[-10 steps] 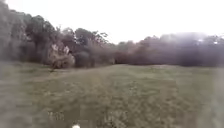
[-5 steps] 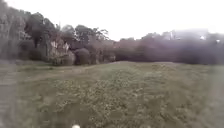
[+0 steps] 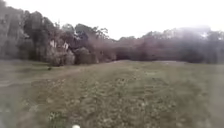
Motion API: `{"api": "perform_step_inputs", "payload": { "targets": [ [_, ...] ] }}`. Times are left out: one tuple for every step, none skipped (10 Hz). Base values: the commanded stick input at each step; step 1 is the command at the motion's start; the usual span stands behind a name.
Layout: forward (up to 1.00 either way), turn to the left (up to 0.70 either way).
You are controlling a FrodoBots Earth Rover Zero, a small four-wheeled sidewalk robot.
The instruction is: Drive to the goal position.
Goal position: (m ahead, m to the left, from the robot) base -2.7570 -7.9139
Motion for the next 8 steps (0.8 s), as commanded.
{"api": "perform_step_inputs", "payload": {
  "targets": [
    [0.70,-0.12],
    [0.70,-0.12],
    [0.70,-0.12],
    [0.70,-0.12],
    [0.70,-0.12],
    [0.70,-0.12],
    [0.70,-0.12],
    [0.70,-0.12]
  ]
}}
